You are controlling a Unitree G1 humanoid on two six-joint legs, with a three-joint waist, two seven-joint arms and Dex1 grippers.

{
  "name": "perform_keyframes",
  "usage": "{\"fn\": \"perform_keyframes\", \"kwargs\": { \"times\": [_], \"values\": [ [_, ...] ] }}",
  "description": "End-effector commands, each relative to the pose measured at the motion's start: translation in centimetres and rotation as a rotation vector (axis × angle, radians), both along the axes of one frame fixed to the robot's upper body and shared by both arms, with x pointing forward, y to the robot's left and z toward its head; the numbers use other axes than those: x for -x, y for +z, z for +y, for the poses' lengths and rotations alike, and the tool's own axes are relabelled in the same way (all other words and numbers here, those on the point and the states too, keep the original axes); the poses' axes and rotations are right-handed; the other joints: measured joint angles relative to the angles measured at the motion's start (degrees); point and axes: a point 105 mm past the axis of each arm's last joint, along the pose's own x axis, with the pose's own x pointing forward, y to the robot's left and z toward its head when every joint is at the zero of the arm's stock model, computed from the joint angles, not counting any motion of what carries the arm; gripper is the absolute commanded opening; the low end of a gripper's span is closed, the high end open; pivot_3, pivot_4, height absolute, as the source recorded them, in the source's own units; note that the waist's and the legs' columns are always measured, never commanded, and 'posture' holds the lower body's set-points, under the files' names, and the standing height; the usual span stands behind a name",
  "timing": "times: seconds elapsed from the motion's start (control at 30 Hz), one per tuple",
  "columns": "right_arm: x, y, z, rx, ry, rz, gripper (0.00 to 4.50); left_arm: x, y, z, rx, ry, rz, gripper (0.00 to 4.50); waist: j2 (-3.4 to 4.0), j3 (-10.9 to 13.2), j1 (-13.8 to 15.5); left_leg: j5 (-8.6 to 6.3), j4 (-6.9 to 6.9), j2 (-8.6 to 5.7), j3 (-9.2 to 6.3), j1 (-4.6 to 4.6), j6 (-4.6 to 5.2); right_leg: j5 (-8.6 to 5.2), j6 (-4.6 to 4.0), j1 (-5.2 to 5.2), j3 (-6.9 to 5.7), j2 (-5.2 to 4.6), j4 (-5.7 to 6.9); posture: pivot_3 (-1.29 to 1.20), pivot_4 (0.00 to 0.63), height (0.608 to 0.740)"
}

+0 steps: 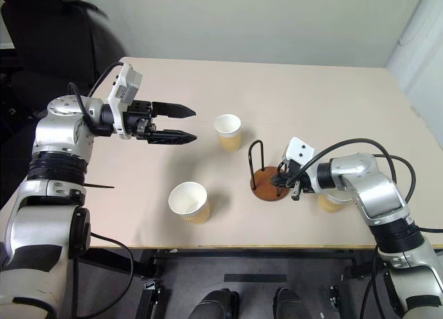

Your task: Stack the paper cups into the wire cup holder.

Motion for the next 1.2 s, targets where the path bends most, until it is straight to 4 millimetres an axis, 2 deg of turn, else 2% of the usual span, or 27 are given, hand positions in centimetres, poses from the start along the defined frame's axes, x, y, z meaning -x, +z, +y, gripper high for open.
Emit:
{"fn": "perform_keyframes", "kwargs": {
  "times": [0.03, 0.23, 0.33, 0.57, 0.67, 0.7, 0.97, 1.1, 1.2],
  "values": [
    [0.6, 0.4, 0.2, 0.017, 0.042, -0.031, 0.04, 0.5, 1.8, -0.3, 0.008, -0.047, -0.06, 4.33, 0.0, 0.0, 0.01, 0.0, 0.0, 0.0, 0.0, 0.0, 0.0, 0.0, 0.0, 0.0, 0.0, 0.0, 0.0, 0.0, 0.15, 0.74],
    [1.2, -0.4, -0.1, 0.06, 0.074, -0.013, 0.04, 0.5, 1.9, -0.2, 0.01, -0.041, -0.061, 4.33, -0.01, -0.01, -0.01, 0.0, 0.0, 0.0, 0.0, 0.0, 0.0, 0.0, 0.0, 0.01, 0.0, 0.0, 0.0, 0.0, 0.15, 0.74],
    [0.9, -0.5, -0.2, 0.067, 0.061, -0.018, 0.72, 0.5, 1.9, -0.2, 0.01, -0.038, -0.062, 4.33, -0.01, -0.01, -0.03, 0.0, 0.02, 0.0, 0.0, 0.0, 0.0, 0.01, 0.02, 0.01, 0.0, 0.0, 0.0, 0.0, 0.15, 0.74],
    [0.7, -0.4, -0.4, 0.067, 0.049, -0.023, 3.27, 0.5, 1.9, -0.2, 0.012, -0.037, -0.064, 4.33, -0.01, -0.01, -0.02, 0.03, 0.02, 0.0, 0.0, 0.0, 0.06, 0.1, 0.04, 0.01, 0.0, 0.0, 0.0, 0.0, 0.15, 0.74],
    [0.6, -0.3, -0.4, 0.061, 0.046, -0.026, 4.28, 0.5, 2.0, -0.2, 0.015, -0.035, -0.065, 4.33, -0.01, -0.01, -0.02, 0.03, 0.02, 0.0, 0.0, 0.0, 0.07, 0.11, 0.03, 0.01, 0.0, 0.0, 0.0, 0.0, 0.15, 0.74],
    [0.6, -0.2, -0.4, 0.058, 0.043, -0.029, 4.46, 0.5, 2.0, -0.3, 0.015, -0.035, -0.065, 4.33, -0.01, -0.01, -0.02, 0.03, 0.02, 0.0, 0.0, 0.0, 0.07, 0.11, 0.03, 0.01, 0.0, 0.0, 0.0, 0.0, 0.15, 0.74],
    [1.0, 0.8, -0.5, 0.036, 0.044, -0.035, 4.46, -0.4, 2.3, -0.3, 0.006, 0.024, -0.116, 4.33, -0.01, -0.01, 0.04, 0.04, 0.02, 0.0, 0.0, 0.0, 0.07, 0.12, 0.04, 0.02, 0.0, 0.0, 0.0, 0.0, 0.15, 0.74],
    [1.5, 1.7, -1.2, 0.043, 0.039, -0.045, 4.46, -1.2, 3.1, -0.7, 0.029, 0.07, -0.134, 4.33, -0.01, -0.01, 0.08, 0.04, 0.02, 0.0, 0.01, 0.0, 0.08, 0.12, 0.04, 0.04, 0.0, -0.01, -0.02, 0.0, 0.15, 0.74],
    [1.9, 2.4, -1.8, 0.048, 0.023, -0.052, 4.46, -1.1, 3.6, -1.0, 0.042, 0.049, -0.15, 4.33, -0.01, -0.01, 0.1, 0.04, 0.02, -0.01, 0.02, 0.0, 0.09, 0.12, 0.04, 0.05, 0.0, -0.01, -0.03, 0.0, 0.15, 0.74]
  ]
}}
